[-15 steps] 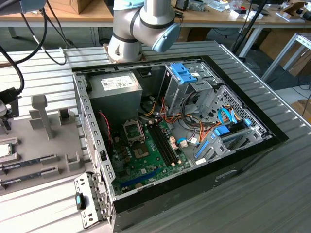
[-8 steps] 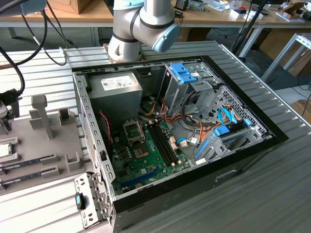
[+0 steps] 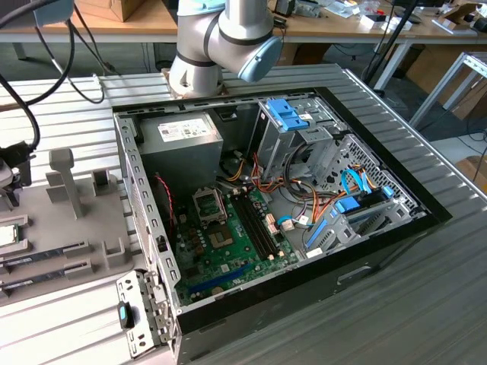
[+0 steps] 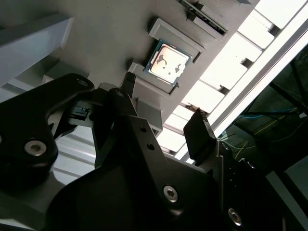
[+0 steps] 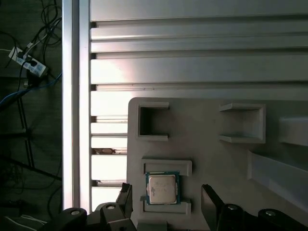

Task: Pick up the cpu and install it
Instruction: 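Pick up the cpu and move it towards the insertion slot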

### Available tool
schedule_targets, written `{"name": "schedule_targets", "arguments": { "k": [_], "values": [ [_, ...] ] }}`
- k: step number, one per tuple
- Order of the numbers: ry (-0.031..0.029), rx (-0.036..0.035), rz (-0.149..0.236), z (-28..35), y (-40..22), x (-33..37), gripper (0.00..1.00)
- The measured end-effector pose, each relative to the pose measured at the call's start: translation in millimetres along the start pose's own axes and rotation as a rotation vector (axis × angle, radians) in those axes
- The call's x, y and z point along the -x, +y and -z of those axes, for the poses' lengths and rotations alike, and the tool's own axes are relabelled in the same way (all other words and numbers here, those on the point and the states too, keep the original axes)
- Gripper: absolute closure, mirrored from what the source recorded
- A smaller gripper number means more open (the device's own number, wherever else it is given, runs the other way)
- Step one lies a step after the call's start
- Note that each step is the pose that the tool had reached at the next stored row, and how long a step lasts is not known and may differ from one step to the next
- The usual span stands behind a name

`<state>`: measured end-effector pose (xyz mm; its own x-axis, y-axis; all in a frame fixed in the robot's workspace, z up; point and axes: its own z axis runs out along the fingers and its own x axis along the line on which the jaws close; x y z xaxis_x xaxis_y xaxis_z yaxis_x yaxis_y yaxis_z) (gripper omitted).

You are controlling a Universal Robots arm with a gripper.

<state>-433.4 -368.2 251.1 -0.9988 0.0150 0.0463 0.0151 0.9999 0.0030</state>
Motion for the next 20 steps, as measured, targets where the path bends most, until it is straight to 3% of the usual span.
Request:
{"name": "schedule_targets", "arguments": {
  "k": [8, 12, 20],
  "values": [
    [0.0000, 0.0000, 0.000, -5.6, 0.0, 0.2, 0.33],
    [0.0000, 0.0000, 0.000, -13.3, -0.1, 0.6, 0.33],
    [0.0001, -0.0001, 0.000, -17.0, -0.2, 0.8, 0.33]
  ]
}}
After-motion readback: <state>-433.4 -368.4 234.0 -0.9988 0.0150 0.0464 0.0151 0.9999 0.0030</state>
